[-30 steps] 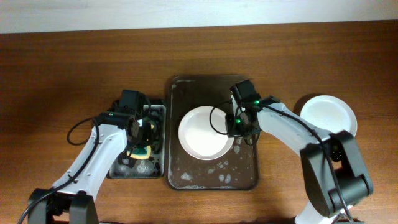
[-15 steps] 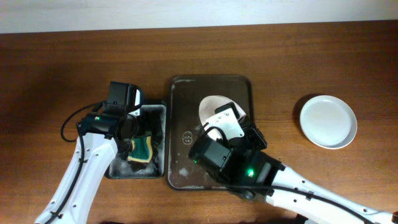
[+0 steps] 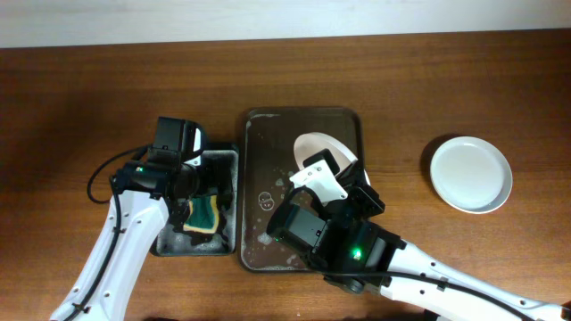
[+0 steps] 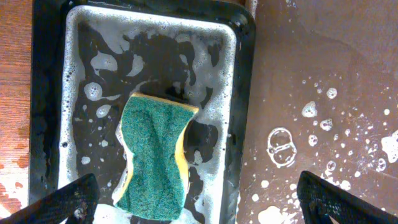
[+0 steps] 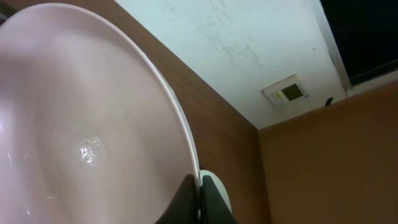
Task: Clean dirty plates on tray and stack at the side
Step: 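Lift the pinkish plate with the right gripper and stack it on the right-side plates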
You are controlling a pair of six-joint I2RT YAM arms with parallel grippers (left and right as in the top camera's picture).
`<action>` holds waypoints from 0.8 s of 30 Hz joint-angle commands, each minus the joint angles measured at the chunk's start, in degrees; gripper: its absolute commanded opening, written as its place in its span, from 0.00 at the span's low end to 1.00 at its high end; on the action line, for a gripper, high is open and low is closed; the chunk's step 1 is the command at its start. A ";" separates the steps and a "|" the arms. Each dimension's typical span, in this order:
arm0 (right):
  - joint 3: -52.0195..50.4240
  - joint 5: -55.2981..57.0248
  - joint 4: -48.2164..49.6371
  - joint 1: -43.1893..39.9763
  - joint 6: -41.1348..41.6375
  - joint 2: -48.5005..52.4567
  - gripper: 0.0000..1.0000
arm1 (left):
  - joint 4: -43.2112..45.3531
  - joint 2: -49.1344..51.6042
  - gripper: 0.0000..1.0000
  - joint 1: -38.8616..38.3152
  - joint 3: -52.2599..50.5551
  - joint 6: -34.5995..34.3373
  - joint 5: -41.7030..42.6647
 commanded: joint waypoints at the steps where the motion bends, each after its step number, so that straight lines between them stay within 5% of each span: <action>1: 0.96 4.72 -0.70 -4.68 3.98 -0.79 0.04 | -0.04 -0.68 1.00 0.31 0.79 0.28 0.63; 7: 0.98 -45.46 1.81 -34.03 10.56 -1.46 0.04 | -0.07 -0.68 1.00 0.31 0.79 0.28 0.63; 9: 0.96 -65.07 2.67 -52.17 10.56 -1.60 0.04 | -0.04 -0.68 1.00 0.31 0.81 0.28 0.63; 15: 0.96 -77.05 7.41 -92.43 13.62 7.67 0.04 | -0.04 -0.68 1.00 0.31 0.79 0.28 0.63; 20: 0.96 -76.26 8.59 -97.68 13.60 19.98 0.04 | -0.04 -0.68 1.00 0.31 0.81 0.28 0.63; 21: 1.49 -76.00 8.33 -97.68 13.62 19.34 0.38 | -0.04 -0.68 1.00 0.31 0.79 0.28 0.63; 22: 3.65 -77.22 6.16 -97.61 13.55 17.31 0.47 | -0.07 -0.68 1.00 0.31 0.81 0.28 0.63; 24: 10.05 -85.55 -0.94 -97.50 11.98 9.53 0.49 | -0.07 -0.68 1.00 0.31 0.81 0.28 0.63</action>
